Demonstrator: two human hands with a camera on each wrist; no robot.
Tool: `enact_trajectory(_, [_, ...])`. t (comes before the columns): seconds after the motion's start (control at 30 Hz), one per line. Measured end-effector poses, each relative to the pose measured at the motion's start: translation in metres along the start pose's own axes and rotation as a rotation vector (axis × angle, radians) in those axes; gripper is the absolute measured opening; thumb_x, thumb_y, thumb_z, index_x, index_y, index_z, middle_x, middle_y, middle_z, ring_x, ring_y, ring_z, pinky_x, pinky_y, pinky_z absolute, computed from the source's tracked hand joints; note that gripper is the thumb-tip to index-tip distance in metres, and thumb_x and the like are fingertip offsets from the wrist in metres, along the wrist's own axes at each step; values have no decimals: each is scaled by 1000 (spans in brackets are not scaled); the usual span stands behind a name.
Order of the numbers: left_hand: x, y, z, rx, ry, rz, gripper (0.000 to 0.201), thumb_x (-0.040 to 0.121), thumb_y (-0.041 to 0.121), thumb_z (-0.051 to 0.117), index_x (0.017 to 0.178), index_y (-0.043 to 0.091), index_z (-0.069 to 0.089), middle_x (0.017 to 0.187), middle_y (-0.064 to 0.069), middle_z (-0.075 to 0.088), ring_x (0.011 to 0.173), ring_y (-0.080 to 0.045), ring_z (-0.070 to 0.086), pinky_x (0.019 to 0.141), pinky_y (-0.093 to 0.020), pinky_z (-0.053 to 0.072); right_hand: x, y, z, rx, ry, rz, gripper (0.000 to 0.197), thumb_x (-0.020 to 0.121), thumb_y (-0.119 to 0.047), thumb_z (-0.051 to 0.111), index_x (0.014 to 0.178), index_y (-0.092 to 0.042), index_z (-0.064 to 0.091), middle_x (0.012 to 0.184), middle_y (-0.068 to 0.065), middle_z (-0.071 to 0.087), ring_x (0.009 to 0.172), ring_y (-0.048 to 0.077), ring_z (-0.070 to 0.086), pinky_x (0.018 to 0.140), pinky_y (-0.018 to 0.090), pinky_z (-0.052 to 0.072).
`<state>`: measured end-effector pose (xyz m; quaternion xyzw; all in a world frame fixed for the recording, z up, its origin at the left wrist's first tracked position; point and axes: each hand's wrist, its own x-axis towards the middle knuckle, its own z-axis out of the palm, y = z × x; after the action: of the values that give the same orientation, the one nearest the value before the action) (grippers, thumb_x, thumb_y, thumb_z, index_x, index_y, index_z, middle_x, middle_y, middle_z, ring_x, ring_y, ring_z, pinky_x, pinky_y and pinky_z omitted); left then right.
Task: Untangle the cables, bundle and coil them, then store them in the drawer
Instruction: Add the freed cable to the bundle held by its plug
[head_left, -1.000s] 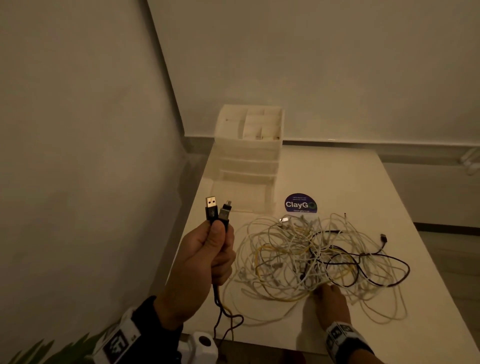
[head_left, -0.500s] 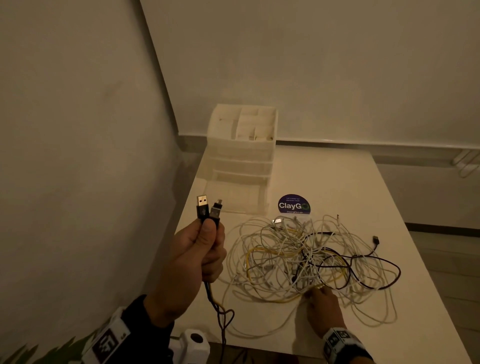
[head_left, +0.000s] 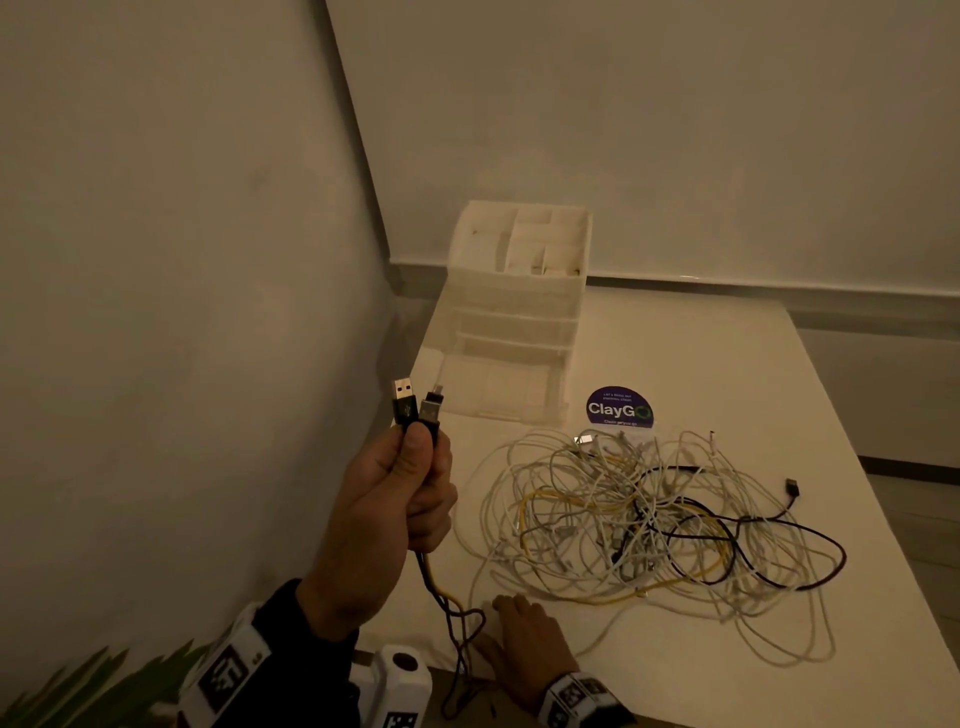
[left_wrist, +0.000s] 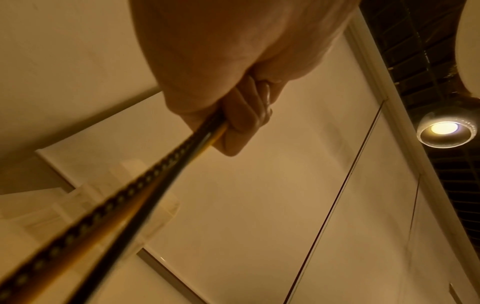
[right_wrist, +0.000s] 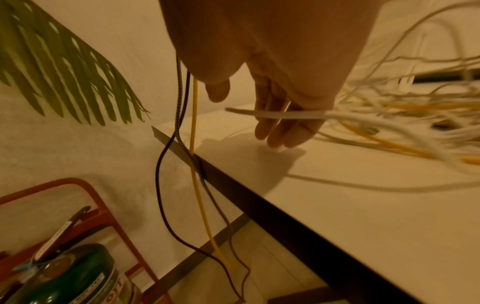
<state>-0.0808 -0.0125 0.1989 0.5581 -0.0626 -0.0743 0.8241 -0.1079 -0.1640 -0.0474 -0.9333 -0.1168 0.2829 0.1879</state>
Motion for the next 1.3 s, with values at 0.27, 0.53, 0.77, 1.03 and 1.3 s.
enact_trajectory(0.27, [-17,9,-15,39,98,-20,43,85,51,55,76,10,49,54,1,28,41,-9,20,39,-19,18,3,-19,-29,482,-108,28,20,97,-28,46,108,-12,51,88,9,63,67,18,61,65,36,50])
enact_trajectory(0.53, [-19,-15,-10,141,179,-119,33,84,33,65,73,12,41,53,0,24,44,-13,16,41,-23,19,-97,-42,-150,819,346,-333,27,102,-15,39,113,-28,60,64,5,59,47,17,47,50,28,40])
enact_trajectory(0.77, [-8,-23,27,195,214,-35,26,85,32,63,62,23,55,51,0,36,40,-13,31,42,-24,31,-124,-63,-139,306,625,-488,54,89,-29,46,138,-51,39,71,-30,57,68,-12,58,70,0,41])
enact_trajectory(1.03, [-1,-21,29,229,206,113,38,95,41,41,74,11,50,61,-3,47,53,-18,46,53,-30,43,-122,-62,-118,371,682,-358,45,87,-49,39,124,-72,27,88,-40,56,76,-11,58,69,1,39])
enact_trajectory(1.3, [21,49,11,41,158,375,30,97,33,40,71,16,37,57,5,31,41,-7,23,39,-18,24,-83,31,-96,299,398,-185,40,92,-58,19,96,-35,51,85,-13,55,78,0,49,68,19,35])
